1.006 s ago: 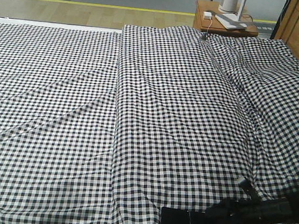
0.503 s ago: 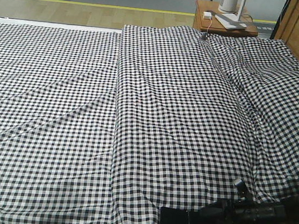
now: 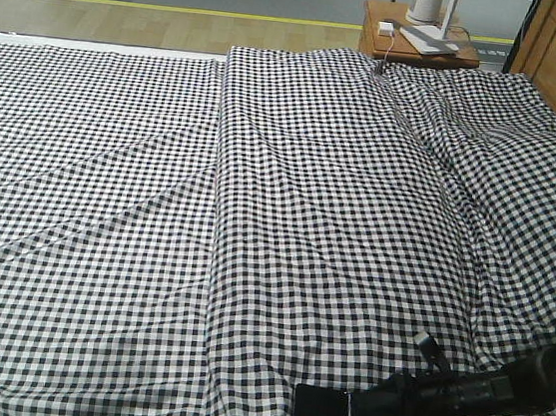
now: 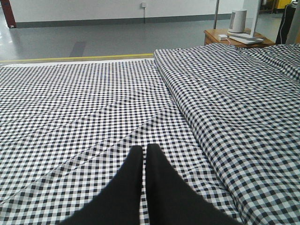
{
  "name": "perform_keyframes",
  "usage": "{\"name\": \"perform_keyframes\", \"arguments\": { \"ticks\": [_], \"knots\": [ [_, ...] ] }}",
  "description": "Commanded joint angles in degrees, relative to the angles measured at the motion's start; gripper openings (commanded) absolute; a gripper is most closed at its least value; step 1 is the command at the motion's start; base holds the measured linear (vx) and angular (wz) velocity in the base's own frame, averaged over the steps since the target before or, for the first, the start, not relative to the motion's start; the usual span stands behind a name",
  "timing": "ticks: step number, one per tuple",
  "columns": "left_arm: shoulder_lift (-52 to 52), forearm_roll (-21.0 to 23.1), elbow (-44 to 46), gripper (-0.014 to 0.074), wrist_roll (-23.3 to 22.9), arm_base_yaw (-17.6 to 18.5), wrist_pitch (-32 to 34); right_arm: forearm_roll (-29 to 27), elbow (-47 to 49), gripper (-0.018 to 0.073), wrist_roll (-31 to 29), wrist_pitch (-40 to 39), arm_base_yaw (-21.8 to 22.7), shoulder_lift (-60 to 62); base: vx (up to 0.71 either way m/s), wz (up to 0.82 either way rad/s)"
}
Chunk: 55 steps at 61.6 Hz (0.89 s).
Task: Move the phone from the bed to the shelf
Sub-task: 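Close the right gripper on the black phone's edge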
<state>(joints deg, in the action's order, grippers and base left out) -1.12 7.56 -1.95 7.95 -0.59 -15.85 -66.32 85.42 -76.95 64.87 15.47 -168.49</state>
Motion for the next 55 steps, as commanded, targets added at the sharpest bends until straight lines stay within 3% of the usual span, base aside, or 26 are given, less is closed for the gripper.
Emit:
{"name": "perform_keyframes", "arguments": {
  "ticks": [1,22,39,55],
  "knots": [
    [-0.39,0.40,-0.13,0.0001,-0.22,0.18,4.18,0.03,0.13,0.0410,-1.51,6.82,-0.73,2.04,0.00,0.00],
    [-0.39,0.40,-0.13,0.0001,-0.22,0.18,4.18,0.03,0.13,-0.0015,-3.41,8.36,-0.73,2.04,0.00,0.00],
    [-0.39,0.40,-0.13,0.0001,-0.22,0.18,4.18,0.57,0.13,-0.0010,-3.46,8.94,-0.73,2.64,0.00,0.00],
    [-0.39,0.40,-0.13,0.0001,-0.22,0.18,4.18,4.50,-0.01,-0.0008,-1.74,9.16,0.05,6.72,0.00,0.00]
  ]
}}
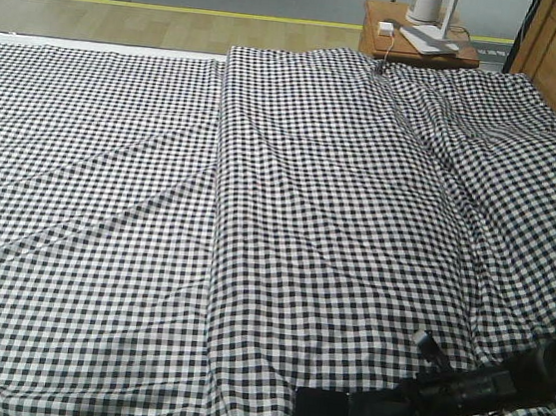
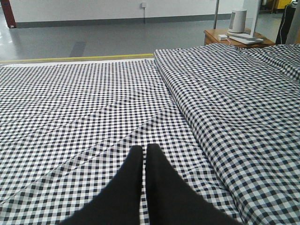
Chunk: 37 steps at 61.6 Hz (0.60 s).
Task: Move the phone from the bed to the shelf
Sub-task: 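Close the right gripper on the black phone's edge, then lift the phone off the bed with the right gripper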
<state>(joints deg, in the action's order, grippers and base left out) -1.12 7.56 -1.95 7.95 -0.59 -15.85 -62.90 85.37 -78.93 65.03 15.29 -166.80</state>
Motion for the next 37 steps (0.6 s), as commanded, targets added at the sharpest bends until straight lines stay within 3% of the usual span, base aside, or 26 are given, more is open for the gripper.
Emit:
{"name": "perform_keyframes", "arguments": {
  "ticks": [1,22,27,37],
  "knots": [
    [-0.39,0.40,-0.13,0.0001,-0.22,0.18,4.18,1.31,0.04,-0.0008,0.40,8.99,0.60,5.46,0.00,0.00],
    [-0.39,0.40,-0.13,0.0001,-0.22,0.18,4.18,6.52,-0.10,-0.0008,8.12,9.01,3.99,14.55,0.00,0.00],
    [-0.39,0.40,-0.13,0.0001,-0.22,0.18,4.18,7.62,-0.29,-0.0008,8.70,9.07,3.86,17.11,0.00,0.00],
    [-0.39,0.40,-0.13,0.0001,-0.22,0.18,4.18,4.56,-4.94,-0.0007,5.40,9.07,3.98,24.24,0.00,0.00]
  ]
}}
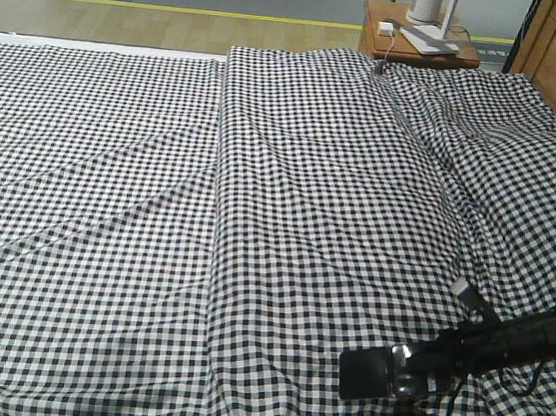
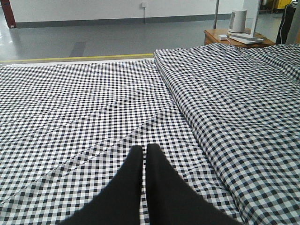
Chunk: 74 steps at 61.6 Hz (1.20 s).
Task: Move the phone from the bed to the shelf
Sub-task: 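Lift the phone off the bed with the right gripper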
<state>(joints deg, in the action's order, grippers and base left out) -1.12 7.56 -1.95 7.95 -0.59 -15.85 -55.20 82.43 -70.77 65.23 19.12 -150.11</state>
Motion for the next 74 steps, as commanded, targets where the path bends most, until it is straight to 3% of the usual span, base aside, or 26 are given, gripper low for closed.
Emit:
{"name": "perform_keyframes", "arguments": {
  "ticks": [1,11,26,41,59,74],
  "knots": [
    [-0.39,0.40,-0.13,0.0001,-0.22,0.18,4.18,-3.29,-2.53,-0.0007,-3.45,8.86,0.15,8.53,0.00,0.00],
    [-0.39,0.40,-0.13,0.0001,-0.22,0.18,4.18,-4.99,-8.72,-0.0005,-5.98,8.82,0.15,15.67,0.00,0.00],
    [-0.39,0.40,-0.13,0.0001,-0.22,0.18,4.18,-12.53,-17.99,-0.0004,-6.16,8.82,0.15,27.81,0.00,0.00],
    [-0.39,0.40,-0.13,0.0001,-0.22,0.18,4.18,-12.39,-24.46,-0.0001,-6.16,8.82,-0.20,42.97,0.00,0.00],
    [-0.39,0.40,-0.13,0.0001,-0.22,0.18,4.18,-11.59,-25.17,-0.0001,-5.67,8.77,-6.97,59.87,0.00,0.00],
    [-0.39,0.40,-0.13,0.0001,-0.22,0.18,4.18,-11.51,-25.17,-0.0001,-0.91,8.77,-12.92,68.63,0.00,0.00]
  ]
}}
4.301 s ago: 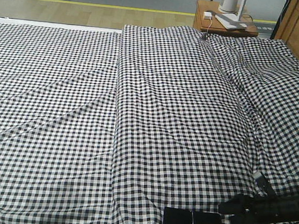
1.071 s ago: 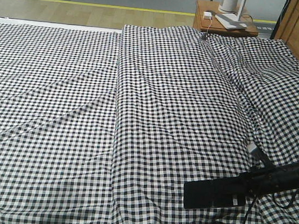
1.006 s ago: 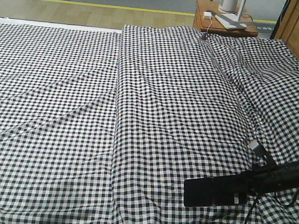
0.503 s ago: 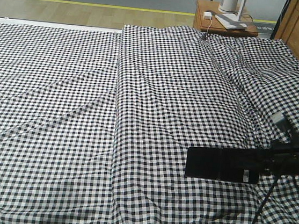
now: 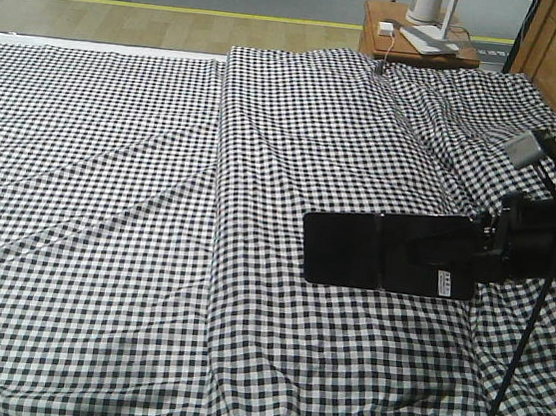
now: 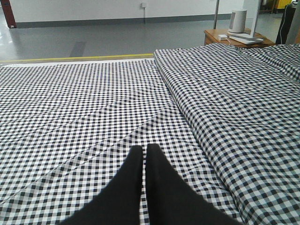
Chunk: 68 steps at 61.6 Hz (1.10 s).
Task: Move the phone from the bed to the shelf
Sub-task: 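Lift the phone off the bed with the right gripper, then hold the phone raised in the right gripper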
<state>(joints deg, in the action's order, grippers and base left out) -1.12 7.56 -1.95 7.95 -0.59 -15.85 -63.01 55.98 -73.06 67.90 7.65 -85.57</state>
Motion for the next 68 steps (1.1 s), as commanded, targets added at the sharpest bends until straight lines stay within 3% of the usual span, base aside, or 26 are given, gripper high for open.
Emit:
{"name": "perform_keyframes", "arguments": {
  "ticks": [1,32,47,68],
  "knots": [
    [-0.39,0.40,-0.13,0.0001,-0.22,0.18,4.18,-3.70,1.28,-0.0001,1.66,6.10,-1.78,4.40,0.00,0.00],
    [-0.39,0.40,-0.13,0.0001,-0.22,0.18,4.18,-5.34,1.28,-0.0001,12.76,6.10,-16.54,11.81,0.00,0.00],
    [-0.39,0.40,-0.13,0.0001,-0.22,0.18,4.18,-7.49,1.28,-0.0001,14.56,6.10,-22.84,14.95,0.00,0.00],
    [-0.39,0.40,-0.13,0.0001,-0.22,0.18,4.18,-8.70,1.28,-0.0001,14.15,6.10,-24.38,17.79,0.00,0.00]
  ]
}}
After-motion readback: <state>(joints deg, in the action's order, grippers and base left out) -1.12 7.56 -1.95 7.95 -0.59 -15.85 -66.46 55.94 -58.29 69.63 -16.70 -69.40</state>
